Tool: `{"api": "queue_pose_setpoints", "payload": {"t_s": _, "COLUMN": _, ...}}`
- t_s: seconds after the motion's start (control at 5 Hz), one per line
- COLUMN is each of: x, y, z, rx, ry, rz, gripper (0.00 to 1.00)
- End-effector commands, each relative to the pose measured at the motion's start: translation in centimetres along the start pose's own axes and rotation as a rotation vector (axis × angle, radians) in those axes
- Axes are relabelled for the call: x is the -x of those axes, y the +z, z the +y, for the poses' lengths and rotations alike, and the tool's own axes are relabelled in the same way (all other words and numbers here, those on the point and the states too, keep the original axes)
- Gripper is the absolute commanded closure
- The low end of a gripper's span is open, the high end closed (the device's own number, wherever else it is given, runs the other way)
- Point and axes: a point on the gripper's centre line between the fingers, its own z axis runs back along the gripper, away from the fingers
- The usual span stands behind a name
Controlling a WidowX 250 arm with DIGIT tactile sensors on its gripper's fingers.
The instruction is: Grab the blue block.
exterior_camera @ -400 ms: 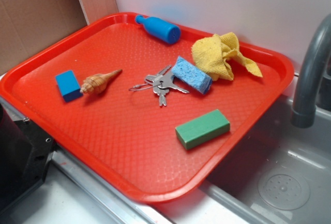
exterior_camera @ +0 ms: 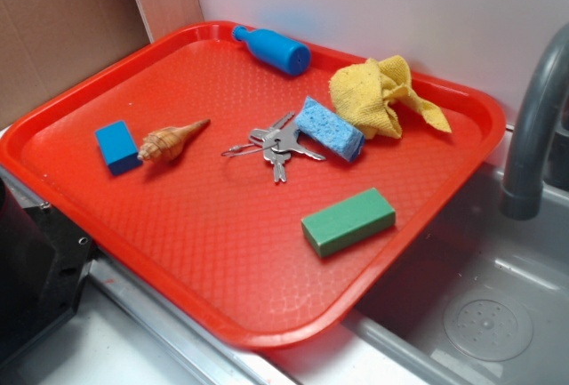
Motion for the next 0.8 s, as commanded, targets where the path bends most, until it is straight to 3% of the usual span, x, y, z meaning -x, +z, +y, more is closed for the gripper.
{"api": "queue_pose_setpoints", "payload": {"t_s": 0.0, "x": -4.7, "y": -7.7, "z": 7.9, "rx": -0.016, "ry": 0.459, "rz": 0.077, "gripper": 0.00}}
{"api": "queue_pose_setpoints", "payload": {"t_s": 0.2, "x": -4.9, "y": -9.0, "z": 10.4, "rx": 0.044, "ry": 0.705, "rz": -0.011, "gripper": 0.00}}
{"api": "queue_pose_setpoints", "payload": {"t_s": 0.4, "x": -3.4, "y": -9.8, "z": 11.1, "rx": 0.008, "ry": 0.944, "rz": -0.159, "gripper": 0.00}}
{"api": "queue_pose_setpoints", "payload": {"t_s": 0.6, "x": -2.0, "y": -11.4, "z": 11.0, "rx": -0.028, "ry": 1.190, "rz": -0.180, "gripper": 0.00}}
